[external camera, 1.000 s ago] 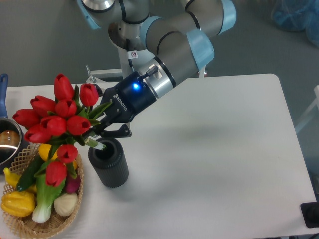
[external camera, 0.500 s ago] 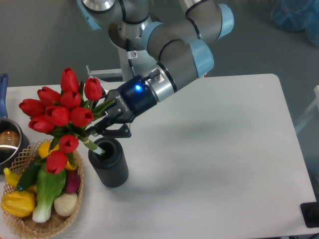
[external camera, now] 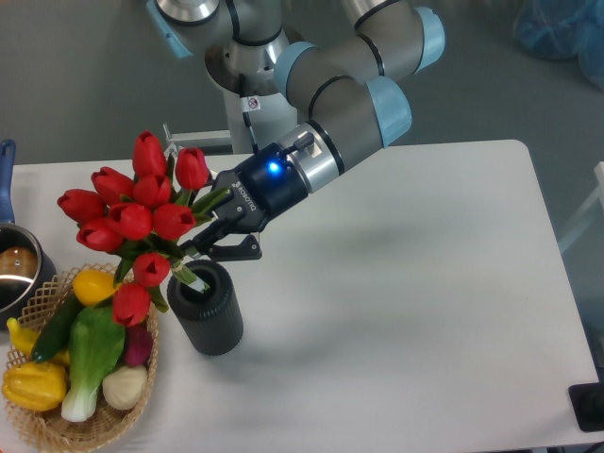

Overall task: Insert the flowers into the vase
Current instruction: 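Lower the tulip stems into the vase opening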

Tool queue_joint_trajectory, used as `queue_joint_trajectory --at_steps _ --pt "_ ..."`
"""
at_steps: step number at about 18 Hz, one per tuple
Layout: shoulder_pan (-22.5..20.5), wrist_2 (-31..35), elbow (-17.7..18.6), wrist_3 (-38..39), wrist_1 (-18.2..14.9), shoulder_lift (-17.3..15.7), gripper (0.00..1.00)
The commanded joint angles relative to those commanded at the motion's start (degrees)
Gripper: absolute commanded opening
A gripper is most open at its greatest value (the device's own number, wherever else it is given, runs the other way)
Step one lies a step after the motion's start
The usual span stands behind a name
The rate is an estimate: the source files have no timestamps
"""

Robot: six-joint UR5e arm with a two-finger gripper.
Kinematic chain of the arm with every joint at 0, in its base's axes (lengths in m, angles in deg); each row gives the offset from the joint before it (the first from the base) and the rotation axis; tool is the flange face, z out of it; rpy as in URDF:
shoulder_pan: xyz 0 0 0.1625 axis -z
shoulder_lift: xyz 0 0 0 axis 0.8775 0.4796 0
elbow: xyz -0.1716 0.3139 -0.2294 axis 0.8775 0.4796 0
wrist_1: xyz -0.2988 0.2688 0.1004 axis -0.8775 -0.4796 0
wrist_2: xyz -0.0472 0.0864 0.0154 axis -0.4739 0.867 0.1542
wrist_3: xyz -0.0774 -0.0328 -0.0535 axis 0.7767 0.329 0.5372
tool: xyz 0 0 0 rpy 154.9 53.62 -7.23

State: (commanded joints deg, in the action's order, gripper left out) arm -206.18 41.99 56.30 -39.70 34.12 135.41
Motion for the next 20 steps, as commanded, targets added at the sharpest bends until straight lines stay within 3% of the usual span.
queue_joint_trajectory --at_steps 5,20 --pt "0.09 -2.64 2.82 -3.25 0.0 -0.44 0.28" --pt "-0.53 -2.64 4.05 -5.19 0.0 0.17 0.28"
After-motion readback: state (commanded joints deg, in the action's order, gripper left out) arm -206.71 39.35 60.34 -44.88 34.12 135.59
